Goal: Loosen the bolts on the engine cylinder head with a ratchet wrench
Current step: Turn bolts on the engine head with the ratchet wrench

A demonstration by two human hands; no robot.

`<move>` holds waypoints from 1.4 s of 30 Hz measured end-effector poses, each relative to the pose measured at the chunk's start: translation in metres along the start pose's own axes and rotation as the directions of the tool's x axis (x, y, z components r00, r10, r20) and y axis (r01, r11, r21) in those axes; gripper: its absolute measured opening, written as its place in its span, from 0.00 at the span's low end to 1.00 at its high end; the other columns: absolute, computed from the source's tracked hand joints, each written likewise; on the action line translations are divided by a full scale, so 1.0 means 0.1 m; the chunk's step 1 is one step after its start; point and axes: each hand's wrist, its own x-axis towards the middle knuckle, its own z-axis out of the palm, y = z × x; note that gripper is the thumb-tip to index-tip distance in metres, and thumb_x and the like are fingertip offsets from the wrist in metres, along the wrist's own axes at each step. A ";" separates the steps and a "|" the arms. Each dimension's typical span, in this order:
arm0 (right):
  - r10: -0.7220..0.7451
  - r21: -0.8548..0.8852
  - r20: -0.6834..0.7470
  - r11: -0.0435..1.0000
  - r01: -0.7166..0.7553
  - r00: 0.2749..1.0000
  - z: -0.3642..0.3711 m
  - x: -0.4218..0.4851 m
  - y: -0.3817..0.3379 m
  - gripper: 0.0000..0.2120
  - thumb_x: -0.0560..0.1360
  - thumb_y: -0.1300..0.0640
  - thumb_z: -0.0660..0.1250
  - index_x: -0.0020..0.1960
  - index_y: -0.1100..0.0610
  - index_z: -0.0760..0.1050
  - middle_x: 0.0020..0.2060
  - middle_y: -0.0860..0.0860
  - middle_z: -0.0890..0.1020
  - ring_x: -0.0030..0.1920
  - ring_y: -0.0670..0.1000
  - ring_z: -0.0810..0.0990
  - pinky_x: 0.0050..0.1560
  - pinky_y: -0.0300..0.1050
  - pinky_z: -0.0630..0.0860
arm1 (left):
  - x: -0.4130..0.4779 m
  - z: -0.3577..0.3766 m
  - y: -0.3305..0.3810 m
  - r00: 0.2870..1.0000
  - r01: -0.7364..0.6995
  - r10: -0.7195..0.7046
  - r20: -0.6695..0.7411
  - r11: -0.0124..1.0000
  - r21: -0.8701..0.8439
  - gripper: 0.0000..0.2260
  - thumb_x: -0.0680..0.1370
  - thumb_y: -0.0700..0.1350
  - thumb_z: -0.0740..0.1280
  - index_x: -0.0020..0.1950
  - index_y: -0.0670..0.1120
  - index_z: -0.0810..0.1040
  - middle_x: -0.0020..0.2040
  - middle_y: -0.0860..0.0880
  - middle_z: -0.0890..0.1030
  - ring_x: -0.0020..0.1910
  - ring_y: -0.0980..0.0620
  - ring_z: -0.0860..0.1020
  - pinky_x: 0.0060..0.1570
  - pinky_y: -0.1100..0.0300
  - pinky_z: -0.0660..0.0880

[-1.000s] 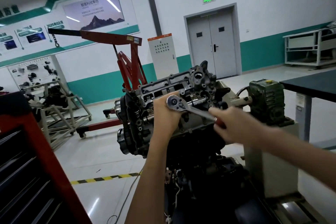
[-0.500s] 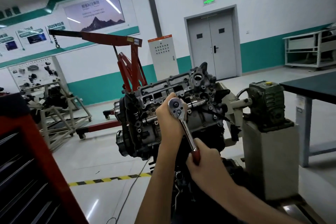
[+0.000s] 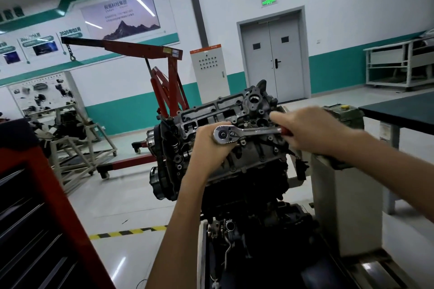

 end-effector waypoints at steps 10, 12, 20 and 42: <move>0.424 0.861 0.127 0.401 -0.312 0.896 0.76 -0.51 -1.49 0.10 0.72 0.63 0.62 0.37 0.51 0.65 0.26 0.51 0.70 0.21 0.45 0.68 0.23 0.33 0.64 | -0.11 0.46 0.06 0.917 0.047 -0.183 -0.354 0.931 -0.362 0.16 0.75 0.39 0.65 0.31 0.57 0.73 0.26 0.60 0.72 0.27 0.62 0.68 0.33 0.67 0.68; 0.372 0.807 0.095 0.513 -0.290 0.923 0.71 -0.51 -1.28 0.11 0.71 0.63 0.62 0.36 0.49 0.64 0.26 0.51 0.70 0.21 0.45 0.67 0.23 0.36 0.66 | -0.09 0.36 -0.02 0.943 0.033 -0.111 -0.315 0.970 -0.242 0.16 0.73 0.38 0.66 0.29 0.54 0.72 0.26 0.58 0.71 0.27 0.62 0.67 0.29 0.67 0.65; -0.040 0.029 -0.058 0.999 0.041 0.998 -0.01 -0.01 0.11 0.08 0.69 0.61 0.67 0.43 0.55 0.68 0.27 0.47 0.71 0.26 0.49 0.71 0.30 0.41 0.67 | 0.04 0.05 0.00 0.996 -0.044 0.045 0.080 0.999 -0.023 0.08 0.70 0.37 0.69 0.31 0.43 0.77 0.27 0.47 0.77 0.31 0.59 0.70 0.31 0.57 0.70; -0.005 0.288 0.028 0.958 -0.004 1.000 0.29 -0.26 -0.08 0.04 0.72 0.62 0.64 0.46 0.60 0.71 0.27 0.45 0.72 0.25 0.44 0.73 0.25 0.34 0.70 | 0.00 0.19 -0.06 0.998 -0.037 0.033 -0.052 0.998 -0.059 0.14 0.70 0.32 0.66 0.27 0.41 0.67 0.25 0.54 0.65 0.27 0.60 0.61 0.29 0.66 0.59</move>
